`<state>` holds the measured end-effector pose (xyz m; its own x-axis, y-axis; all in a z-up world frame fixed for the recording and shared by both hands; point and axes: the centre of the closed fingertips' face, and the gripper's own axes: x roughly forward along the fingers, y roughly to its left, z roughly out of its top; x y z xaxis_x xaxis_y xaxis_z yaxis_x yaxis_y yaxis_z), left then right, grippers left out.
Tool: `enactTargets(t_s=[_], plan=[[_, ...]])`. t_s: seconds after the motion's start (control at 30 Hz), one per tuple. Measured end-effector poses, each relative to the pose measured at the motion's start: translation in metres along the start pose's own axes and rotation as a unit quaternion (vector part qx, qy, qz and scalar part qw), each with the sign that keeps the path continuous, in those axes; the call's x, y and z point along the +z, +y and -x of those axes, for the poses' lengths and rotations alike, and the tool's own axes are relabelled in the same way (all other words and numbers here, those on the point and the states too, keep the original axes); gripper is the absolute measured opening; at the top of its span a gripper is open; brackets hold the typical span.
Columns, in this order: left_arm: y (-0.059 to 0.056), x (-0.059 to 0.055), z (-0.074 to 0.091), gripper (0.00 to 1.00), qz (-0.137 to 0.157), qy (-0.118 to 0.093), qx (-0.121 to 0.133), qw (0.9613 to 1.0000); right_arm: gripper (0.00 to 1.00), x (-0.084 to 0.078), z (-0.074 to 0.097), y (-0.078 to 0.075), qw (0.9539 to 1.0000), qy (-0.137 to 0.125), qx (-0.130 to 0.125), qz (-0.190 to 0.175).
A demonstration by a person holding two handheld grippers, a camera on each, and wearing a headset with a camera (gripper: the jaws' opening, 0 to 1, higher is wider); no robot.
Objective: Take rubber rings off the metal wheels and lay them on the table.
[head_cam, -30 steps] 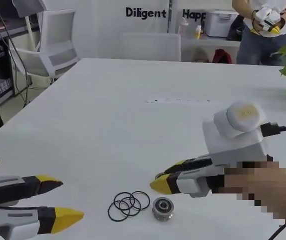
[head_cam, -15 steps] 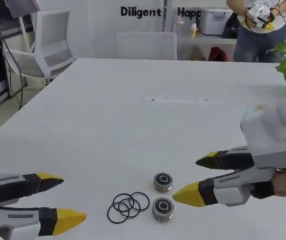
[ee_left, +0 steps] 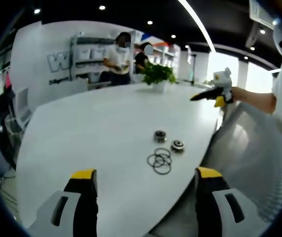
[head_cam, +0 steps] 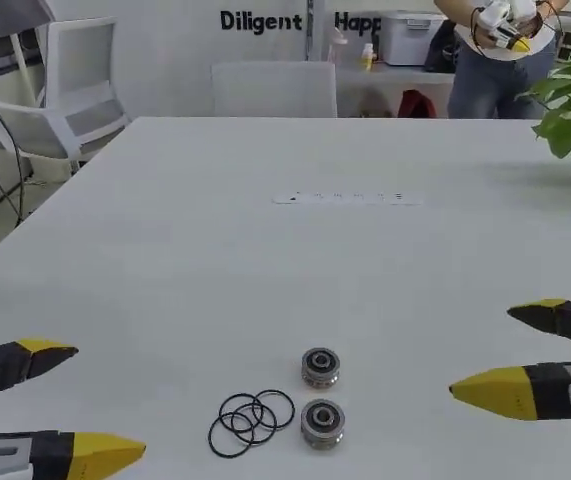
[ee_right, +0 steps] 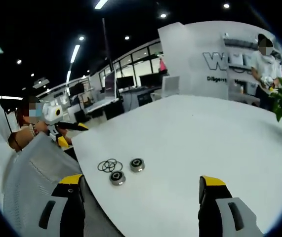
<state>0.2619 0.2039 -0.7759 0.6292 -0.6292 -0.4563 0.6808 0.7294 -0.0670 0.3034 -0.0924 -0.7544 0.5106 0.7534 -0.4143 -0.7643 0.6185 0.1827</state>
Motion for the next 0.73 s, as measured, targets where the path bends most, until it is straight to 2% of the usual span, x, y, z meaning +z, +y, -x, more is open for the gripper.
enactTargets(t_s=[0.17, 0.37, 0.43, 0.53, 0.63, 0.73], plan=[[0.011, -0.004, 0.006, 0.86, 0.014, -0.006, 0.016, 0.9998, 0.99, -0.017, 0.014, -0.012, 0.9988, -0.007, -0.03, -0.036], [0.024, -0.012, 0.01, 0.88, 0.028, -0.006, 0.032, 0.9991, 0.99, -0.039, 0.024, -0.022, 0.9968, 0.009, -0.056, -0.057], [0.023, -0.014, 0.011, 0.89, 0.031, -0.004, 0.034, 0.999, 0.99, -0.045, 0.026, -0.023, 0.9958, 0.01, -0.062, -0.068], [0.023, -0.017, 0.012, 0.89, 0.035, -0.004, 0.038, 0.9987, 0.99, -0.056, 0.025, -0.022, 0.9947, 0.025, -0.065, -0.075], [0.021, -0.02, 0.012, 0.91, 0.04, -0.005, 0.039, 0.9984, 0.99, -0.071, 0.023, -0.022, 0.993, 0.056, -0.077, -0.069], [0.021, -0.024, 0.011, 0.91, 0.043, 0.0, 0.041, 0.9983, 0.99, -0.074, 0.02, -0.018, 0.9931, 0.064, -0.075, -0.064]])
